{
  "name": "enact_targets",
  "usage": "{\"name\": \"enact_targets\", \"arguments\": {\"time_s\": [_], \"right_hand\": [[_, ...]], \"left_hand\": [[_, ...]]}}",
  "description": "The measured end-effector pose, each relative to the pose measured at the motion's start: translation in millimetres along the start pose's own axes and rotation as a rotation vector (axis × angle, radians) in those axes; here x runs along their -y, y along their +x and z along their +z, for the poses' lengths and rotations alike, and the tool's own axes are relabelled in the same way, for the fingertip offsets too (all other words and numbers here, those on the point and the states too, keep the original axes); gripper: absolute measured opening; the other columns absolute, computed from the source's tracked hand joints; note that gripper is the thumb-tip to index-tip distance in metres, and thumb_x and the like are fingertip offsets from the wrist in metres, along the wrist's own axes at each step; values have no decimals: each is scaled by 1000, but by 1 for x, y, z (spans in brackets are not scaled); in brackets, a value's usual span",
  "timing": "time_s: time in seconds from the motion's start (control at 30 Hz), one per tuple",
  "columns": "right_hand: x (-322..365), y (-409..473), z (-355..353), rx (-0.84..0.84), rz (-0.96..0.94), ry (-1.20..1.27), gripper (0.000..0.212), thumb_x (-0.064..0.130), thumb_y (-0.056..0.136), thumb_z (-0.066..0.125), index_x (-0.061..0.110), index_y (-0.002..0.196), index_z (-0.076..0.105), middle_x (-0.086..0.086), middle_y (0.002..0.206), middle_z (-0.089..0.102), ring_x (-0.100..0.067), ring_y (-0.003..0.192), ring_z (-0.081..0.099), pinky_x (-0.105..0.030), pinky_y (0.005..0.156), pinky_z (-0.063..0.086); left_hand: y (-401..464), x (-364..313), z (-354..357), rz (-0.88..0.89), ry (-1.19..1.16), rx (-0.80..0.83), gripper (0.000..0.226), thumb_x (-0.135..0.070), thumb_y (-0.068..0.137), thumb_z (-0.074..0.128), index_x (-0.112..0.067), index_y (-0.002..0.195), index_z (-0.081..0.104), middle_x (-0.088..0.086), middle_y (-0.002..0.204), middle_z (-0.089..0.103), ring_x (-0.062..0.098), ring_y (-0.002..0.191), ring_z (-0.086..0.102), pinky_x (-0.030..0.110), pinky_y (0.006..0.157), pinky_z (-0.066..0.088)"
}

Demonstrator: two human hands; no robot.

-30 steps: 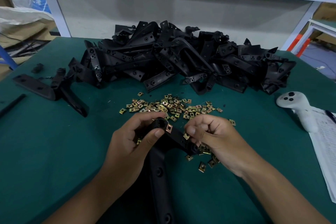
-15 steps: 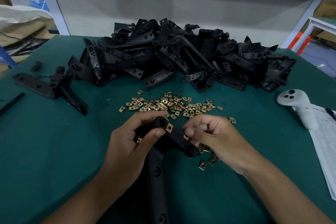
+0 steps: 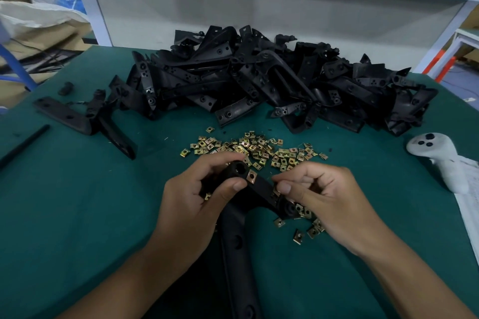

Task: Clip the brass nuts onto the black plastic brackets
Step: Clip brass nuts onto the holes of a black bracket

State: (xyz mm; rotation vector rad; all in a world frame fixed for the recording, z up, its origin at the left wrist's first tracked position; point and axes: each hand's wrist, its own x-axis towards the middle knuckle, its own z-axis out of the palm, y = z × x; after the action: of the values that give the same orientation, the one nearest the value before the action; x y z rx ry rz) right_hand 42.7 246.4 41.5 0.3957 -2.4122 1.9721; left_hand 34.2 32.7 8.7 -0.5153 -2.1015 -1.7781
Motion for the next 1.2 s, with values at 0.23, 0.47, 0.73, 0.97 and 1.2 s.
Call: {"name": "enact_targets", "arguments": {"time_s": [0.23,0.47,0.73,0.97,1.2], "right_hand": [[10,-2,-9,147,46,-5,10,19,82,73,27,83,79,5,69,72,-3,66,65,-12,65,49],[1,-4,3,63,153,148,19,43,84,78,24,83,78,1,79,74,-8,73,66,-18,70,50],[-5,-5,17,18,69,-25,46,48,66,84,43,109,70,9,105,74,-6,98,70,-22,78,57],[-9,-8,12,-142,-269,-416,25,46,80,77,35,103,74,14,92,73,-14,86,69,-26,69,53],[-10,-8,8,-178,-396,-427,21,35,80,78,24,97,73,17,87,71,-11,82,67,-23,69,51]], "left_hand": [[-1,-6,-1,55,33,68,26,-36,91,64,-42,116,66,-29,108,70,-6,102,66,3,81,45],[-1,-5,-2,80,94,-49,32,-43,92,62,-43,124,63,-32,116,67,-7,109,64,4,87,45],[0,-1,-3,101,88,-120,28,-34,91,63,-46,116,64,-32,112,68,-8,106,65,3,84,45],[-1,5,-2,69,46,-69,31,-37,90,64,-52,118,63,-26,104,70,-4,97,68,5,78,47],[-1,6,0,86,61,-37,30,-41,91,63,-56,117,58,-26,100,70,-5,91,68,3,74,46]]}}
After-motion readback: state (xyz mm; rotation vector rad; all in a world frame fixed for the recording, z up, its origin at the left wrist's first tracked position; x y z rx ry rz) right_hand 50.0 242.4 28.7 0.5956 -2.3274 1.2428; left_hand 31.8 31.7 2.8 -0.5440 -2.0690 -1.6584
